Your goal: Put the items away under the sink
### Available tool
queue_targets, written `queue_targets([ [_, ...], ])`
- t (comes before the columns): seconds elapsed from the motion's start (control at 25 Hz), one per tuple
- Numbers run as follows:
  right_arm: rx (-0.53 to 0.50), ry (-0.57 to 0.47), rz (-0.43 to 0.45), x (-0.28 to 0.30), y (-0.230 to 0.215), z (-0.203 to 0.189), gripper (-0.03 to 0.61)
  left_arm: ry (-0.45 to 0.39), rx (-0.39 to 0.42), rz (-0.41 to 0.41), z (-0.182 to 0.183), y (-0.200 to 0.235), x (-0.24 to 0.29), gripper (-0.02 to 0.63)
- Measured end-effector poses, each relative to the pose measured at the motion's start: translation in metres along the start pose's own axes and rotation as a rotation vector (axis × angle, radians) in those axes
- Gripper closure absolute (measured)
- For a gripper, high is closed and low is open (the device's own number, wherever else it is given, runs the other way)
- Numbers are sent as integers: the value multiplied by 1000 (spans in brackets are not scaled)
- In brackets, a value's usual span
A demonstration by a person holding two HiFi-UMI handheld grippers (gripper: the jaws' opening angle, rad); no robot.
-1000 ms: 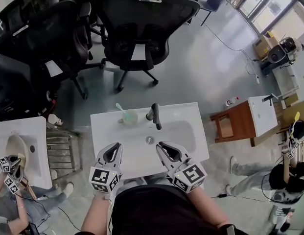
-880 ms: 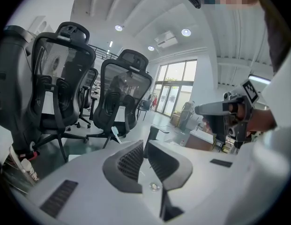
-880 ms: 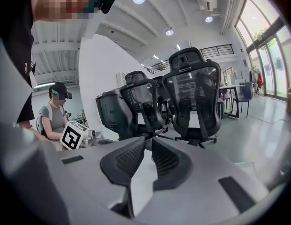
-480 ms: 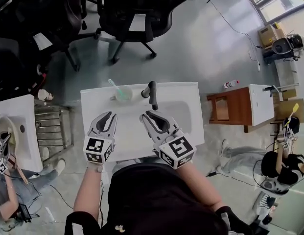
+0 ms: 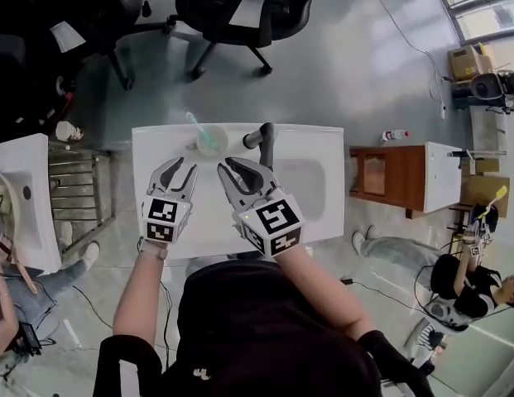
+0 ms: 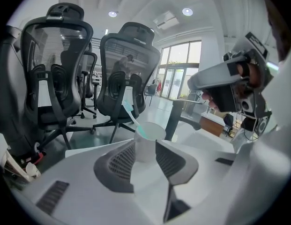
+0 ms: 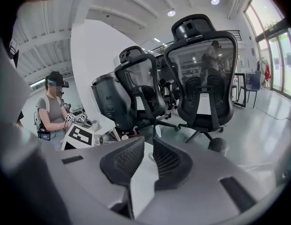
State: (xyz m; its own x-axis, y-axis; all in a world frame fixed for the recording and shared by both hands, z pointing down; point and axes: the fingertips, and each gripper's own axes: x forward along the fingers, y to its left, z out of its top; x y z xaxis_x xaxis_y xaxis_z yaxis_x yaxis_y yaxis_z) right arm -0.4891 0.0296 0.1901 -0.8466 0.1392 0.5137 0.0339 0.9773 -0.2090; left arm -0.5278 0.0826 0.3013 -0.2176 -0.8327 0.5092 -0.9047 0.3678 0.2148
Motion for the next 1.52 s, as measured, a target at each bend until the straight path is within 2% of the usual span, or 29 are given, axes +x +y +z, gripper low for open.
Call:
queue_targets([
  [0.12, 7, 36, -4, 22, -1, -8, 523, 13, -3, 3, -8, 6, 11, 482],
  [0.28, 6, 115, -20, 50, -7, -25, 480, 34, -9, 33, -22, 18, 28, 482],
  [0.44, 17, 155, -54, 71, -18, -36, 480, 14, 13, 57, -24, 28, 39, 482],
  [0.64, -14, 243, -92, 100, -29, -55, 480, 15, 37, 30, -31, 32, 53, 482],
  [0.8, -30, 295, -123, 117, -40, -64, 480, -3, 35, 42, -33, 39, 58, 482],
  [1.04, -63, 377, -117, 131, -45, -77, 480, -33, 24, -2, -28, 41, 64, 482],
  [1.28, -86, 442, -122, 135, -52, -86, 476, -47, 40, -37, -24, 38, 72, 545],
  [1.4, -95, 459, -119, 137, -54, -87, 479, -49, 65, -38, -22, 37, 72, 548],
  [1.52, -114, 452, -114, 136, -54, -86, 508, -33, 107, -25, -25, 37, 71, 558],
])
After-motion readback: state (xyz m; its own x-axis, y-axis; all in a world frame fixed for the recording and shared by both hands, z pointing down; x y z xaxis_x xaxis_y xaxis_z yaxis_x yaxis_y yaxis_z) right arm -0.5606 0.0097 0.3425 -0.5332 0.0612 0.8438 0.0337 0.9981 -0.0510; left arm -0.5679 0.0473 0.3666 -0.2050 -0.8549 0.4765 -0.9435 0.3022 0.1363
